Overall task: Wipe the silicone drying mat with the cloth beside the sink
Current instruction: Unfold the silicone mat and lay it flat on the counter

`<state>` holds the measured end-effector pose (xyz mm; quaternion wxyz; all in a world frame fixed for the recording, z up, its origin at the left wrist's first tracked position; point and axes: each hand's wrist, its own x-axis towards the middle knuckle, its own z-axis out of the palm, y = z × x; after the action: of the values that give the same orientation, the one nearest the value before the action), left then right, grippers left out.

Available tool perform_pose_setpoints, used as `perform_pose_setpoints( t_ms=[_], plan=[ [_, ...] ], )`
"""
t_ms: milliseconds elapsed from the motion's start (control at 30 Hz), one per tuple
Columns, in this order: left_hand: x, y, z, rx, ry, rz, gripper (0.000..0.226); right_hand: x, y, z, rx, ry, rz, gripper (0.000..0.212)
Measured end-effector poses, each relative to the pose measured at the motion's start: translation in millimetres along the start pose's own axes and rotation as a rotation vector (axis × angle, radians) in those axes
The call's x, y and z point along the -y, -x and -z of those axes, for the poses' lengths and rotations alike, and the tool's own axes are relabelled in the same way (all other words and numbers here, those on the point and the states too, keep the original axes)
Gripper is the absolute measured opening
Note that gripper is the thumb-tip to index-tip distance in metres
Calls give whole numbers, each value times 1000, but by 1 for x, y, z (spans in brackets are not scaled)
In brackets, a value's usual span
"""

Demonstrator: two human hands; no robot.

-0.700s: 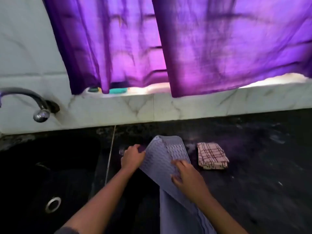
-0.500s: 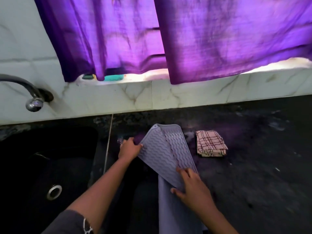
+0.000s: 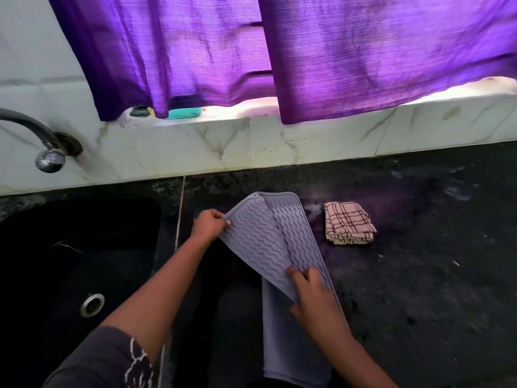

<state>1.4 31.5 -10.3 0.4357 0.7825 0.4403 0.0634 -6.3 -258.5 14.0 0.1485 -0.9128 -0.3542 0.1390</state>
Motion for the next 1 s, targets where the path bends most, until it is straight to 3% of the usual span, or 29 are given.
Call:
perform_pose_setpoints(
  t_ms=[200, 433, 600, 667, 800, 1000],
  plan=[
    [-7, -15, 34, -95, 96, -71, 6, 55, -8, 9, -40, -83, 108, 44],
    [-5, -35, 68, -162, -99, -153, 3, 129, -24, -20, -104, -54, 180, 33],
    [6, -40, 69, -157, -192, -177, 9, 160, -41, -58, -61, -40, 146, 31],
    [11, -39, 65, -153, -206, -195, 15, 164, -41, -70, -42, -43, 148, 26],
    [22, -25, 48, -150, -276, -287, 39, 157, -33, -80, -24, -83, 153, 40],
    [29, 24, -6, -13, -347, -498, 40, 82, -32, -50, -143, -181, -36, 33]
  ],
)
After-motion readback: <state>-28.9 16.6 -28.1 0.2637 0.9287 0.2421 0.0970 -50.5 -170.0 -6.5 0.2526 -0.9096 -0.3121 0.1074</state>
